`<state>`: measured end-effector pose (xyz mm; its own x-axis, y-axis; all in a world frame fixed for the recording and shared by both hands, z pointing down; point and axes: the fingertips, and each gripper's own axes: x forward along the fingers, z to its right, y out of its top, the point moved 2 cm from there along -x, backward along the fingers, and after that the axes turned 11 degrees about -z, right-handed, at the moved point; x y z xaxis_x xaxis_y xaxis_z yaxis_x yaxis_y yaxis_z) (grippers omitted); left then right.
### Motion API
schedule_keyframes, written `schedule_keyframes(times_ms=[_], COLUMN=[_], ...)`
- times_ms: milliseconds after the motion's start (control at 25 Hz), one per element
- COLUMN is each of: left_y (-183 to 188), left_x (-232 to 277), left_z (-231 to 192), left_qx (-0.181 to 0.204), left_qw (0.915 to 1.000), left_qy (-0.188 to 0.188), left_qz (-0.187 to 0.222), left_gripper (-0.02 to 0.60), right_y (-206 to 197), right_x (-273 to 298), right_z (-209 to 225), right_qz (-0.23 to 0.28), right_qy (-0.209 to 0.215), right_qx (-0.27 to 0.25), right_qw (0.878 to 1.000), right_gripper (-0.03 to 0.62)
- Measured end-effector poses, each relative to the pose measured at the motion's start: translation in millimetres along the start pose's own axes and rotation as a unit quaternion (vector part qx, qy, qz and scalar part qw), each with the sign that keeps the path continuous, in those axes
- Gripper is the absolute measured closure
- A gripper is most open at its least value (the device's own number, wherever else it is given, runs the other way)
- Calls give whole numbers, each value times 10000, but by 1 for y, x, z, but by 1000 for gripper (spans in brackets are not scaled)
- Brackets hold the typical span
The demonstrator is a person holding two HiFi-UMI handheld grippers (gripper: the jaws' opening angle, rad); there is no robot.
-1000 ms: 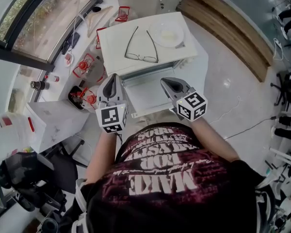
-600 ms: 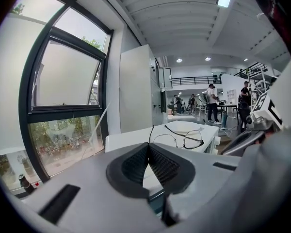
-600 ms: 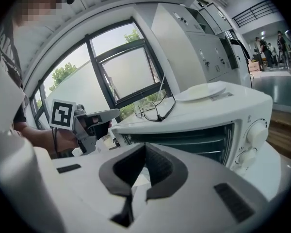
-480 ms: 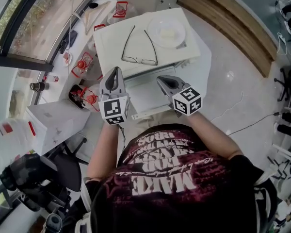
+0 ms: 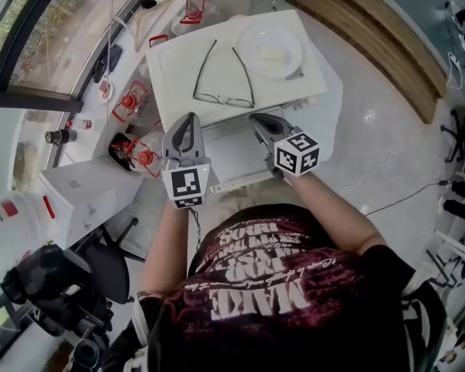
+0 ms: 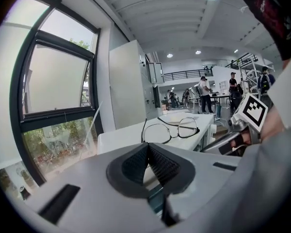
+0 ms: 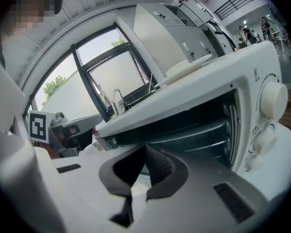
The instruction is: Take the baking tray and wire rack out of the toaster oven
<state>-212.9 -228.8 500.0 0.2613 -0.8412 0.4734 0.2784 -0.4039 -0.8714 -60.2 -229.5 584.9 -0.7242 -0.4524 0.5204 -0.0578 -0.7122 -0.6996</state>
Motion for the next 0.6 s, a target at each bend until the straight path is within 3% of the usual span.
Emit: schedule_keyframes(times_ms=[200,280,360,600], left_y=[1,0,-1,-2], left_x=[1,2,2,6], left_z=[-1,0,0,0], left_qx=[-41,-8,-24,-80], left_qw=[10000,10000,9999,9997], left_qy=[-15,-12,-15,-58], left_qz=[-31,-77,-128,-245], left_gripper=[579,580,579,580], right_y=[3,2,3,14], right_x=[4,6,8,16], right_z=[10,16,23,40], right_qz=[279,341,392,519], right_qy=[83,207,291,249], right_qx=[529,914,1270,1765], right_qw=[9982,9950,9907,9826], right_gripper=[570,446,407,397])
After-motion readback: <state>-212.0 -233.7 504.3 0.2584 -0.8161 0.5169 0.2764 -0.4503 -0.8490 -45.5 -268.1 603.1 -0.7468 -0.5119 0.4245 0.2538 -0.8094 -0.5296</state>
